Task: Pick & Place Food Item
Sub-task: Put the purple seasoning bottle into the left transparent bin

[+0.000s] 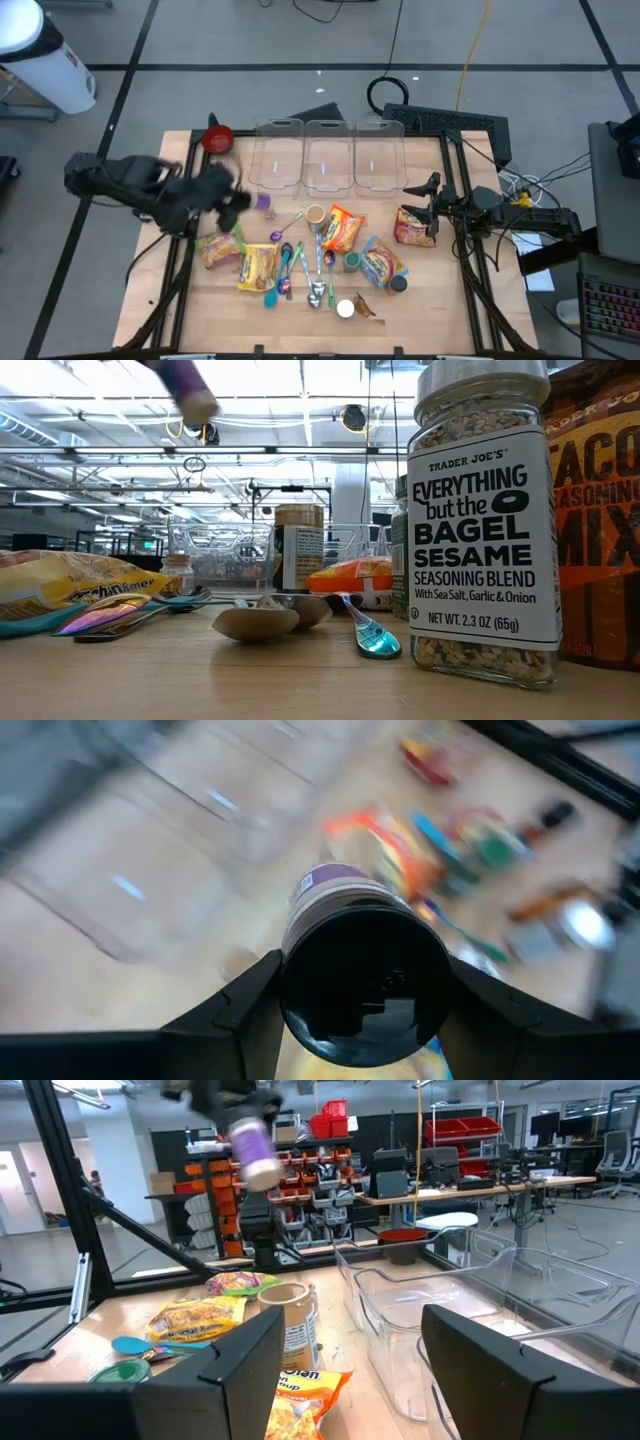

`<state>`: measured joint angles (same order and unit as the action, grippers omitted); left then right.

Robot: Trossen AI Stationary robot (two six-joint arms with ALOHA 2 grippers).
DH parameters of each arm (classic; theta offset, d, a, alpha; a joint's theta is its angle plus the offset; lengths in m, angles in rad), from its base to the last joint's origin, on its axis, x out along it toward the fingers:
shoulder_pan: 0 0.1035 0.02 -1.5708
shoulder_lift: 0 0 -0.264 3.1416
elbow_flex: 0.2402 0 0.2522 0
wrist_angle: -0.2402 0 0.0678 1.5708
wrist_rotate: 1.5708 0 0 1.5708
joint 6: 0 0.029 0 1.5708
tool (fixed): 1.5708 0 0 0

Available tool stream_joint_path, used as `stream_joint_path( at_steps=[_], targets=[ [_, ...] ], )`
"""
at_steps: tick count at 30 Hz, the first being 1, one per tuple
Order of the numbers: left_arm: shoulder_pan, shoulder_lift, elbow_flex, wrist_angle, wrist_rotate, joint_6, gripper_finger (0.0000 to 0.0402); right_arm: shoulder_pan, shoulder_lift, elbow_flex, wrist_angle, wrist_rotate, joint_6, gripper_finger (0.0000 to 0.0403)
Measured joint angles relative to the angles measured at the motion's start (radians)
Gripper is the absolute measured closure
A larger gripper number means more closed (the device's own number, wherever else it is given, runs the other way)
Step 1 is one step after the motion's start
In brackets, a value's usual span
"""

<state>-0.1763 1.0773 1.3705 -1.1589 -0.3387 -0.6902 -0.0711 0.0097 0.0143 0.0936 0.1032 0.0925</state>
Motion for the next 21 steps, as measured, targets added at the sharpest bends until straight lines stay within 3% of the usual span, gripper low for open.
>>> stream_joint_path(
  at_steps=[6,12,18,21],
  targets=[
    [0.339,0.117,0.129,0.006,0.035,0.223,0.0191,0.0,0.0,0.0,0.0,0.0,0.0,0.017],
    [0.651,0.286,0.213,0.007,0.236,0.409,0.0191,0.0,0.0,0.0,0.0,0.0,0.0,0.017],
    [0.858,0.45,0.219,0.143,0.403,0.556,0.0191,0.0,0.0,0.0,0.0,0.0,0.0,0.017],
    [0.919,0.52,0.219,0.195,0.419,0.577,0.0191,0.0,0.0,0.0,0.0,0.0,0.0,0.017]
  ],
)
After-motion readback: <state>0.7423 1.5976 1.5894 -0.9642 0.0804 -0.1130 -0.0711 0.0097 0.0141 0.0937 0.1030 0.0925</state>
